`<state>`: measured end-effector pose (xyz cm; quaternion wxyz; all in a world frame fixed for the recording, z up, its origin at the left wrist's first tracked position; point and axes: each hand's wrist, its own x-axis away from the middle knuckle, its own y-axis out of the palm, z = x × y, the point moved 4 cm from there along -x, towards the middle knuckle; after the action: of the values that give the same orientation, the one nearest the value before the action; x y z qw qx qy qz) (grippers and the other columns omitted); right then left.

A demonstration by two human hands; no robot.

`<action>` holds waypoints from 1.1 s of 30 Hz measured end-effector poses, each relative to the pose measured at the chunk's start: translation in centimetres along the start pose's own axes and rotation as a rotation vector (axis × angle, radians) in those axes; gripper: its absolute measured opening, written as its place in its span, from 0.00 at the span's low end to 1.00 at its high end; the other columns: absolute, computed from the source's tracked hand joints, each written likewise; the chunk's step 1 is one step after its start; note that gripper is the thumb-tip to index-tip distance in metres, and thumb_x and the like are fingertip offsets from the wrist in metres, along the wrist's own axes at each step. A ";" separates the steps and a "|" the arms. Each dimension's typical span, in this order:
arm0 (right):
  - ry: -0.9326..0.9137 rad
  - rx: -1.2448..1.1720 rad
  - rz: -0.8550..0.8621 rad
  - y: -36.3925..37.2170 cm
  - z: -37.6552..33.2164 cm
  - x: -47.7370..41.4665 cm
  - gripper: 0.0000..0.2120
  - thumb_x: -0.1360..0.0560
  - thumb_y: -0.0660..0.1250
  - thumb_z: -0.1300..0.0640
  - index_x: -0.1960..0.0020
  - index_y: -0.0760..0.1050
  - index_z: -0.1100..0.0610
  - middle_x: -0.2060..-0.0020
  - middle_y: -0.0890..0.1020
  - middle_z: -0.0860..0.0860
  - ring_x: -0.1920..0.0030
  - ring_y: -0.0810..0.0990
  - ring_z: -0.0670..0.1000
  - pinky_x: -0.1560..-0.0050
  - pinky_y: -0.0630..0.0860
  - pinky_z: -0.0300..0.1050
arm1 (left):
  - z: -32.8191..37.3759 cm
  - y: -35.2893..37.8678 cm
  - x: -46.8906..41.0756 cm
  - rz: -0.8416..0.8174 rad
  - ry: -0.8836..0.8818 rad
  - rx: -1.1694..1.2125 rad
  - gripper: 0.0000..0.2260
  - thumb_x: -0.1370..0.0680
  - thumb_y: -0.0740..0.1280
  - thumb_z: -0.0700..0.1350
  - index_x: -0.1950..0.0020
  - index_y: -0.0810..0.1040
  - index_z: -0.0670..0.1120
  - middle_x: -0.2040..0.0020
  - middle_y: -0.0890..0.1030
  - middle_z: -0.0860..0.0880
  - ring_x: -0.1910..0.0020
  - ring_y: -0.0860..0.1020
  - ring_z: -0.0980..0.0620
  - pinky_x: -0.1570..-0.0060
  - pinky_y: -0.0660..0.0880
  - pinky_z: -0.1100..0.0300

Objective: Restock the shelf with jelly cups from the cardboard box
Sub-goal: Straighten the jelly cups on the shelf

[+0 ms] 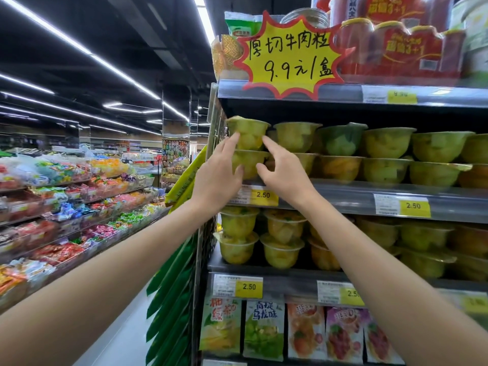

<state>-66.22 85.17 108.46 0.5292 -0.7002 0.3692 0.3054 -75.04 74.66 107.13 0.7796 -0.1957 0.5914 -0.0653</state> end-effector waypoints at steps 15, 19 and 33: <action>0.015 0.079 0.061 0.8 0.4 -0.9 0.28 0.22 0.65 0.60 0.25 0.61 0.59 0.28 0.69 0.54 0.28 0.66 0.52 0.30 0.63 0.42 | -0.5 -0.1 -1.1 -0.018 0.007 0.063 0.28 0.24 0.68 0.41 0.25 0.62 0.45 0.31 0.70 0.45 0.38 0.73 0.47 0.48 0.65 0.64; 0.027 0.108 0.038 0.8 0.6 -1.2 0.27 0.22 0.64 0.60 0.25 0.62 0.59 0.28 0.69 0.54 0.28 0.67 0.53 0.30 0.62 0.43 | -0.9 0.5 -2.0 -0.076 -0.042 0.121 0.28 0.25 0.67 0.39 0.27 0.62 0.45 0.34 0.72 0.45 0.40 0.74 0.47 0.48 0.67 0.62; -0.039 0.085 0.082 0.5 -0.1 1.5 0.24 0.23 0.63 0.63 0.27 0.65 0.62 0.30 0.71 0.57 0.29 0.68 0.54 0.29 0.66 0.46 | -0.3 1.0 1.5 -0.039 -0.023 0.010 0.26 0.22 0.66 0.45 0.26 0.62 0.40 0.28 0.66 0.43 0.29 0.65 0.45 0.30 0.62 0.51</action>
<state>-65.78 84.71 106.98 0.5524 -0.6554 0.3999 0.3247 -74.99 75.05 105.35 0.7858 -0.2042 0.5781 -0.0813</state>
